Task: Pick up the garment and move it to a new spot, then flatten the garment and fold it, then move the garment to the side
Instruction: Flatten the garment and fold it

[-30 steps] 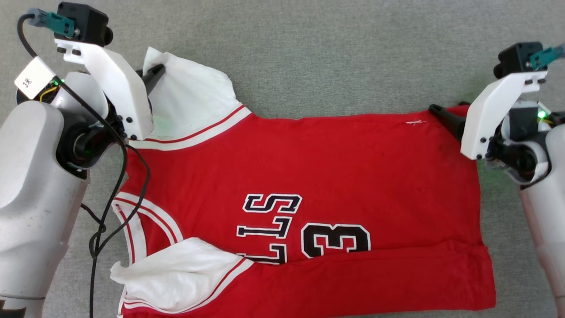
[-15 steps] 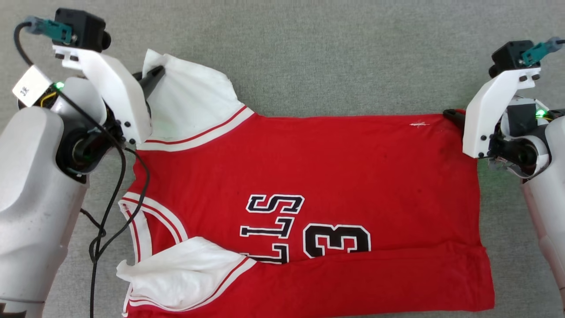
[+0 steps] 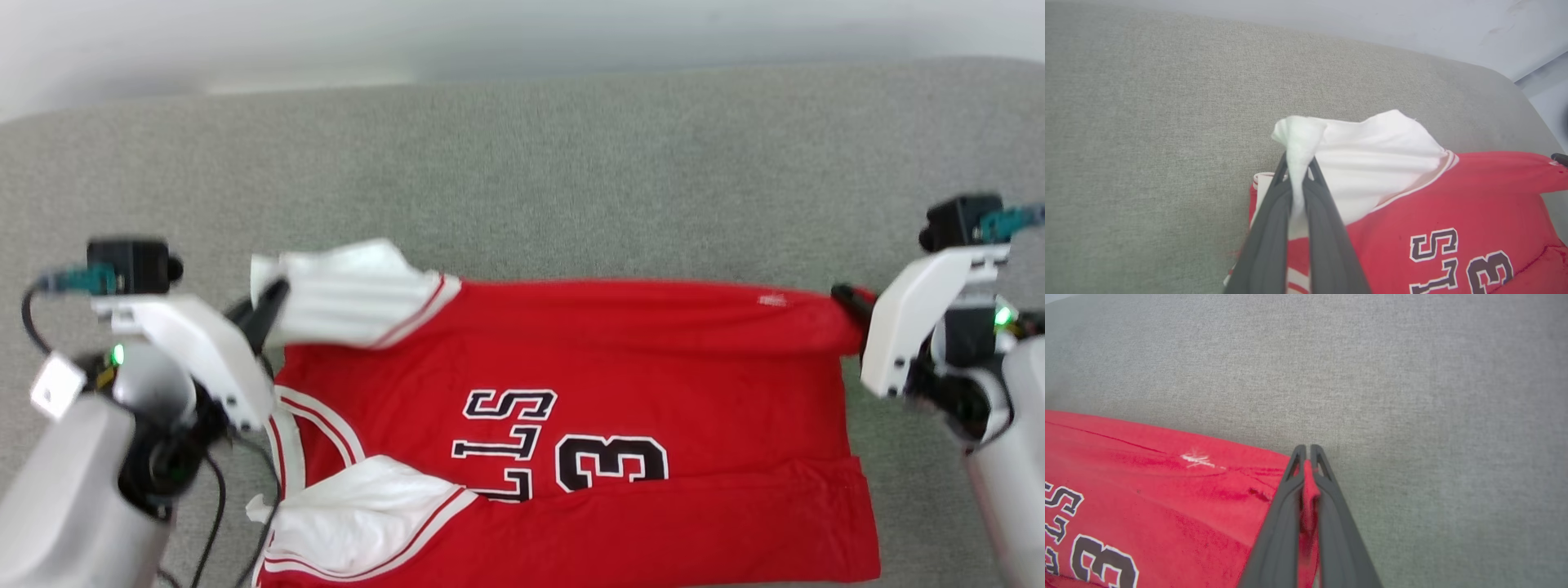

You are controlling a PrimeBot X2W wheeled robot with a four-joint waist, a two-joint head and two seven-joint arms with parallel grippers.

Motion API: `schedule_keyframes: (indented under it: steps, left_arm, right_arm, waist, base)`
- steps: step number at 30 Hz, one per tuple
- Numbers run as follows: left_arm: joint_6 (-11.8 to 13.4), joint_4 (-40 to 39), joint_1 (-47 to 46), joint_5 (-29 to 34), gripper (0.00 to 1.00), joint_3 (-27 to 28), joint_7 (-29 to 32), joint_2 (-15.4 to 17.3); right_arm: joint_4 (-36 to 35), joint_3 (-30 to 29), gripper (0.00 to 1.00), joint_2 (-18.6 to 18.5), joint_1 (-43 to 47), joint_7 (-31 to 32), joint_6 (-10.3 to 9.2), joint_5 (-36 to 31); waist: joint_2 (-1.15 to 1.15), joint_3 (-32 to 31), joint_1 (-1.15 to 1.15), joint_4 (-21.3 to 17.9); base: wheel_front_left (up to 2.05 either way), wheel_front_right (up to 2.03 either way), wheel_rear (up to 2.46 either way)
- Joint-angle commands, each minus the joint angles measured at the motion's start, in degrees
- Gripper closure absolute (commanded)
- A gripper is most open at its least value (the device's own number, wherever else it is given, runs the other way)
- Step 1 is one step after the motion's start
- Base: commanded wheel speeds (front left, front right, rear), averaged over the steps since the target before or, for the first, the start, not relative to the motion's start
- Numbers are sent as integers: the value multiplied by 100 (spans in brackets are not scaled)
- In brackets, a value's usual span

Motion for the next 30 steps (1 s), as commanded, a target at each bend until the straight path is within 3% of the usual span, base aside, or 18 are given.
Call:
schedule_keyframes:
  steps: [1,11,20,21,22,23,30]
  left_arm:
    - [91,-102,303,-46,100,68,-105,19]
    - [534,-619,2302,-475,100,196,-584,-322]
    - [584,-456,2941,-528,100,-33,-669,-575]
    - [571,-419,2950,-512,83,-54,-690,-605]
    - [562,-372,2947,-497,51,-78,-727,-640]
    - [551,-334,2935,-507,0,-94,-748,-686]
    - [502,-356,2752,-101,0,-57,-1453,-709]
  right_arm:
    - [-76,-50,100,44,272,-76,-4,34]
    - [-423,-359,100,102,1703,-323,-5,227]
    - [-517,-549,100,191,2477,-592,-5,289]
    - [-527,-557,75,215,2541,-631,-5,267]
    - [-516,-564,15,257,2608,-664,-4,270]
    - [-521,-563,0,305,2671,-714,-4,271]
    - [-923,-719,0,487,2971,-1334,-4,91]
  waist:
    - [0,-241,0,14]
    - [0,-681,0,52]
    - [0,-766,0,56]
    - [0,-758,0,55]
    - [0,-752,0,53]
    - [0,-750,0,52]
    - [0,-833,0,33]
  base:
    - [0,0,0]
    - [0,0,0]
    - [0,0,0]
    - [0,0,0]
    - [0,0,0]
    - [0,0,0]
    - [0,0,0]
